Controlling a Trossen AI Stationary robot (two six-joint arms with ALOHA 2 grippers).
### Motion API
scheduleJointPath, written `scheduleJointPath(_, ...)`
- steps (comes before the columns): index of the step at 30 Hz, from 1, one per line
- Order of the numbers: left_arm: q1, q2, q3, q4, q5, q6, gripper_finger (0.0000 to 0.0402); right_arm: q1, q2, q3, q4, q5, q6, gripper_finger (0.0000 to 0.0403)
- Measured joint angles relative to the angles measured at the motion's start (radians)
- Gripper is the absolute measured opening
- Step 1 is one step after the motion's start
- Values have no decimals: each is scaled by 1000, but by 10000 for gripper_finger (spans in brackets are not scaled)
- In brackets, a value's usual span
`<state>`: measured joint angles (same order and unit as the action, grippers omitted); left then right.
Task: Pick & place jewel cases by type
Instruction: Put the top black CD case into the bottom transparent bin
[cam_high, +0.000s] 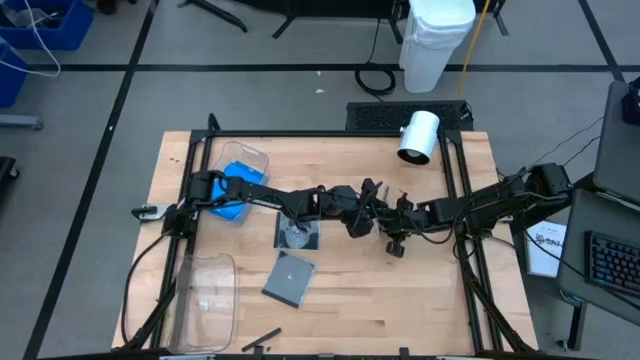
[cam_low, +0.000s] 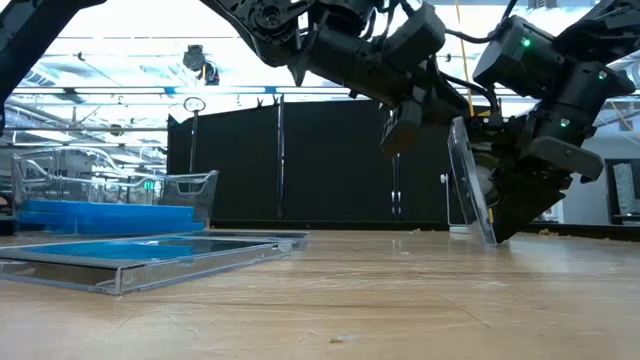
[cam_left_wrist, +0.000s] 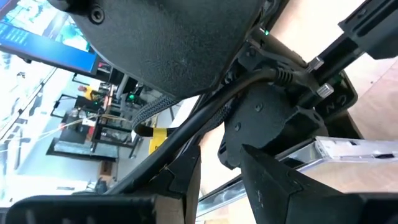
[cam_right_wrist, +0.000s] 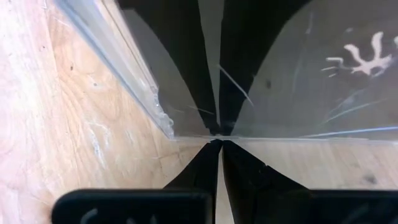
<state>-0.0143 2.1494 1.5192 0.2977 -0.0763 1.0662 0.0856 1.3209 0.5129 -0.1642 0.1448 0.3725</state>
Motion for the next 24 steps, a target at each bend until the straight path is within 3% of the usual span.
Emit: scheduleJointPath(24,0,1,-1,-7,24,5,122,0,-2,-30,58,13,-22,16)
